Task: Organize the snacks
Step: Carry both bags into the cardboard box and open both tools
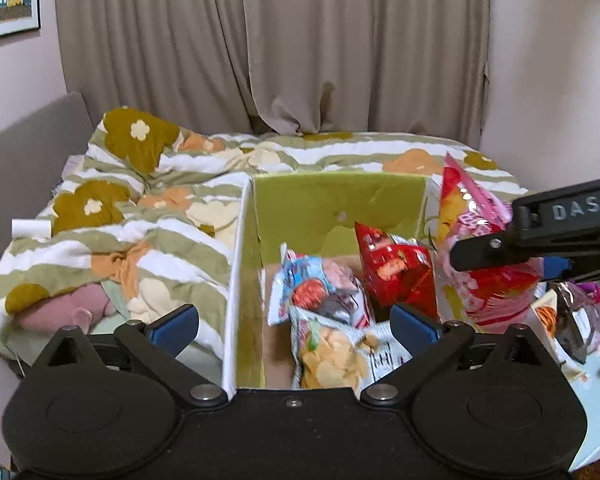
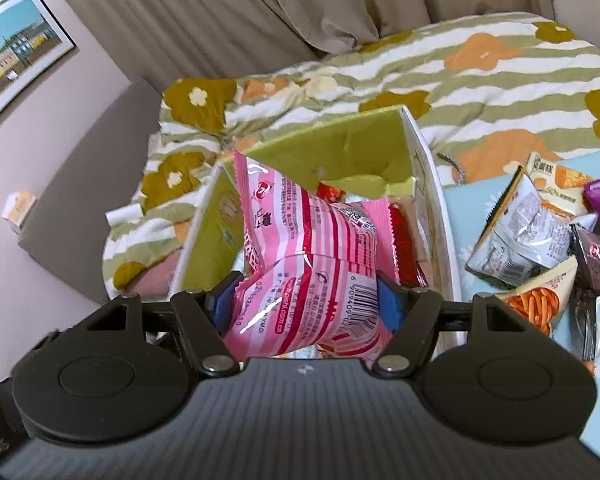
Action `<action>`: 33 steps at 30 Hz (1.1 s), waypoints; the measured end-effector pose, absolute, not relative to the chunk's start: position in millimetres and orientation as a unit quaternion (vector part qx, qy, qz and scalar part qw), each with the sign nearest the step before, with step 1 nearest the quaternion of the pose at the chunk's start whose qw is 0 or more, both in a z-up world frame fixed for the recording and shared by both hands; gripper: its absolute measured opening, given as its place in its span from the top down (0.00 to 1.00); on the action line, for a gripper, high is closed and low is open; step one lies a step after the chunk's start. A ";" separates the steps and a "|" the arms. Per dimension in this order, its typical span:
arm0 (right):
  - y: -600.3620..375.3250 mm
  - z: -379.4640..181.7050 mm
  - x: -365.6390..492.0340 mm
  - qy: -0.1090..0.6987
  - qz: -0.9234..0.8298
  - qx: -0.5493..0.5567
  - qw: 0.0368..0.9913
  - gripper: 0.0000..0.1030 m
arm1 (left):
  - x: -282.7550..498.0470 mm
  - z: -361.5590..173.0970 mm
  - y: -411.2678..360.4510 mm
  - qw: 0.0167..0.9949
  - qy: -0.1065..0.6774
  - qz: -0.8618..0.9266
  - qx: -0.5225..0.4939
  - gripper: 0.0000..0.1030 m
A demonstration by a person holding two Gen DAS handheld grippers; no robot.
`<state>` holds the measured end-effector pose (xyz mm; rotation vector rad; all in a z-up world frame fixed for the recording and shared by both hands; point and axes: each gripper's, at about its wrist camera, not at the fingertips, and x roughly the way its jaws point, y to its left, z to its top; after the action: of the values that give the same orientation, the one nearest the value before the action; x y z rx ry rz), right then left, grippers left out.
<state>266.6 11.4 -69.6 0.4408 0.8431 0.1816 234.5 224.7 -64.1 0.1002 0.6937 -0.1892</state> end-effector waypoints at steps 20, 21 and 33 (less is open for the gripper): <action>3.1 -95.8 278.1 0.406 0.118 0.193 0.885 0.00 | 242.4 -77.4 213.1 0.927 0.367 -0.064 0.038 0.00; 2.8 -95.6 278.6 0.407 0.118 0.188 0.886 0.00 | 243.8 -77.5 213.1 0.927 0.366 -0.065 0.038 0.00; 6.8 -73.4 269.7 0.394 0.112 0.134 0.902 0.00 | 246.3 -61.1 211.5 0.931 0.355 -0.082 0.039 0.00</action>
<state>269.7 6.8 -73.4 0.2762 0.8146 0.2312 246.3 211.5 -61.1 0.0794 0.7260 -0.1684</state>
